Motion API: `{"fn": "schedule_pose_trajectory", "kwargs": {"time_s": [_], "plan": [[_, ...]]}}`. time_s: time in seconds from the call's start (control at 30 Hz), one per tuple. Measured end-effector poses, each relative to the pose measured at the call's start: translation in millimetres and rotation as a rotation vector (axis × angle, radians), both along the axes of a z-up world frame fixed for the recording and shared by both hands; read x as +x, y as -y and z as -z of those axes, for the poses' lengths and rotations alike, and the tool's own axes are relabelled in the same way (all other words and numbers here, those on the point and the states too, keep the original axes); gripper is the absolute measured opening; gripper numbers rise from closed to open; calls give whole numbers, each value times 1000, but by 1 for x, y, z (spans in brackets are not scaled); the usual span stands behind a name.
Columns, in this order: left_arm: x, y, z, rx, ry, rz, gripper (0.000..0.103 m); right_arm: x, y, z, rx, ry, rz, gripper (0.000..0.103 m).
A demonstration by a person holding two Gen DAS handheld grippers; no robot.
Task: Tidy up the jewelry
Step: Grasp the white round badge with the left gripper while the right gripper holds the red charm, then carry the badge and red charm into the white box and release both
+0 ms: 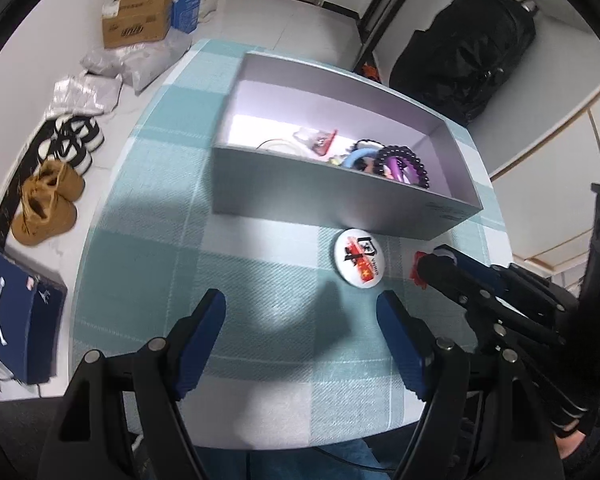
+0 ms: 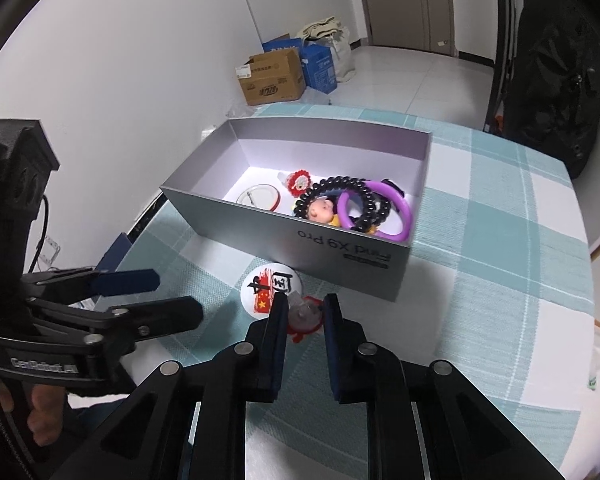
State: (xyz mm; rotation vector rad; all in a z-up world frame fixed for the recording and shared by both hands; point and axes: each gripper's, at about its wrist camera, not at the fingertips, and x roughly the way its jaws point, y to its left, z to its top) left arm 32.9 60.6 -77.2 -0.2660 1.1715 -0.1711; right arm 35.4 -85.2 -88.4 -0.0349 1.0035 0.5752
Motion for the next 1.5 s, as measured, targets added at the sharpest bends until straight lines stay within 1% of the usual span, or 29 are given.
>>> {"fn": "schedule_pose_trajectory", "kwargs": {"time_s": [0.17, 0.33, 0.4, 0.53, 0.63, 0.77, 0.83, 0.87, 0.9, 0.93, 0.97, 1.0, 1.03, 1.07, 1.17, 1.33, 1.5], "plan": [[8, 16, 1, 30, -1, 45, 74, -5, 15, -2, -18, -5, 25, 16], [10, 30, 13, 79, -42, 87, 74, -10, 37, -7, -30, -11, 73, 16], [10, 37, 12, 127, -26, 98, 74, -12, 46, -12, -19, -6, 87, 16], [12, 45, 16, 193, -19, 102, 74, -14, 61, -18, 4, 6, 112, 16], [13, 52, 18, 266, -9, 106, 74, -15, 70, -22, 21, 5, 131, 16], [15, 57, 17, 310, 21, 110, 74, -18, 78, -27, 38, 15, 143, 16], [14, 53, 15, 317, 31, 108, 74, -19, 81, -29, 47, 16, 144, 16], [15, 53, 15, 314, 33, 106, 72, -19, 82, -30, 46, 19, 143, 16], [14, 54, 14, 304, 33, 109, 65, -19, 82, -31, 43, 24, 142, 16], [15, 55, 14, 293, 33, 115, 62, -20, 82, -31, 43, 27, 141, 16], [15, 55, 13, 287, 35, 126, 55, -20, 83, -31, 46, 27, 141, 16], [15, 58, 12, 287, 38, 134, 48, -21, 84, -31, 49, 27, 142, 16], [15, 62, 12, 290, 44, 145, 45, -21, 85, -32, 51, 27, 143, 16], [13, 64, 11, 295, 50, 159, 39, -20, 85, -31, 53, 27, 145, 16], [11, 70, 10, 331, 68, 182, 38, -21, 89, -32, 64, 21, 156, 16], [10, 65, 11, 285, 51, 166, 38, -23, 89, -34, 54, 29, 156, 16], [10, 67, 11, 271, 44, 172, 38, -24, 87, -35, 52, 38, 155, 16]]}}
